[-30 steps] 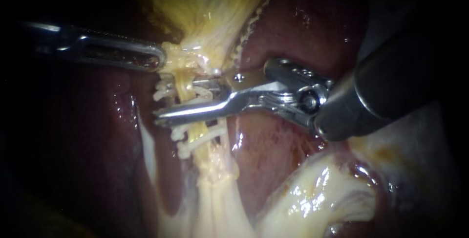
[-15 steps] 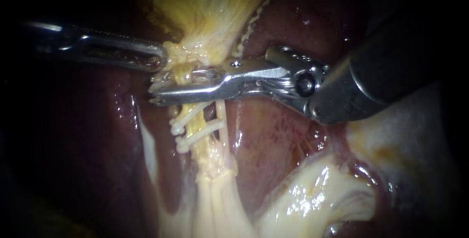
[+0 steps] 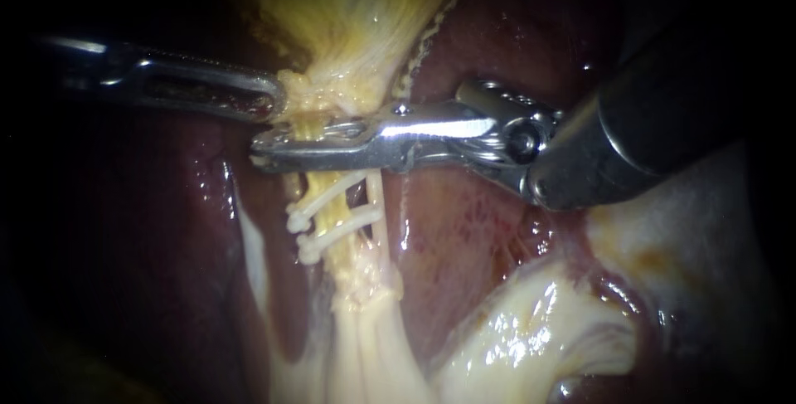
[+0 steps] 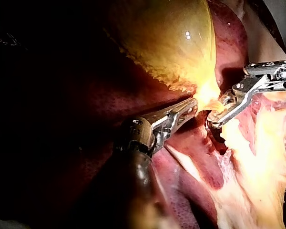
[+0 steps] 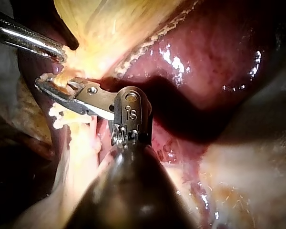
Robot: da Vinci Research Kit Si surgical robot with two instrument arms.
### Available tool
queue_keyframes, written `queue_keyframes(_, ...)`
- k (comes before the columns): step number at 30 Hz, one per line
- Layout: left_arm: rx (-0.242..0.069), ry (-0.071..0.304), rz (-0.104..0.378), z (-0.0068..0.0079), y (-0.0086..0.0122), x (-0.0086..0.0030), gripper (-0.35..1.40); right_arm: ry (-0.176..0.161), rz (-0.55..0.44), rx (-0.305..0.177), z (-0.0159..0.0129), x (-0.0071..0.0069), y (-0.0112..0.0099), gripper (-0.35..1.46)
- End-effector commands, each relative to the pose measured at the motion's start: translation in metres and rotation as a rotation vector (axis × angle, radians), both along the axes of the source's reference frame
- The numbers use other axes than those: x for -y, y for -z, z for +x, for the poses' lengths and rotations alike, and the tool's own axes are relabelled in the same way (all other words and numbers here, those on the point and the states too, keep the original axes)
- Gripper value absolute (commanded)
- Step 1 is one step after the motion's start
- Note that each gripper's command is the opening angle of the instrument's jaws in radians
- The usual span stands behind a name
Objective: Clipping third clip left tube
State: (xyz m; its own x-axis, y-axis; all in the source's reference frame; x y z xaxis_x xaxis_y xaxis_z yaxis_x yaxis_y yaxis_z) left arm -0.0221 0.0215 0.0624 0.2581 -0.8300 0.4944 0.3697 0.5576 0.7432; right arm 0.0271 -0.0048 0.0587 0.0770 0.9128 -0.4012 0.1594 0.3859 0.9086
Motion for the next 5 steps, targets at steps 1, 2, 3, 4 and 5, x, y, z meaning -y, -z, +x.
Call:
queue_keyframes(1, 0.000, 0.000, 0.000, 0.0000, 0.0000, 0.0000, -0.35, 0.001, -0.002, 0.000, 0.0001, 0.0001, -0.0001, -0.35)
queue_keyframes(2, 0.000, 0.000, 0.000, 0.0000, 0.0000, 0.0000, -0.35, 0.001, -0.002, 0.000, 0.0001, 0.0002, -0.0002, -0.35)
queue_keyframes(3, 0.000, 0.000, 0.000, 0.0000, 0.0000, 0.0000, -0.35, 0.001, -0.003, 0.000, 0.0001, 0.0002, -0.0002, -0.35)
queue_keyframes(4, 0.000, 0.000, 0.000, 0.0000, 0.0000, 0.0000, -0.35, 0.001, -0.003, 0.000, 0.0001, 0.0003, -0.0003, -0.35)
queue_keyframes(5, 0.000, 0.000, 0.000, 0.0000, 0.0000, 0.0000, -0.35, 0.001, -0.003, 0.000, 0.0001, 0.0003, -0.0003, -0.35)
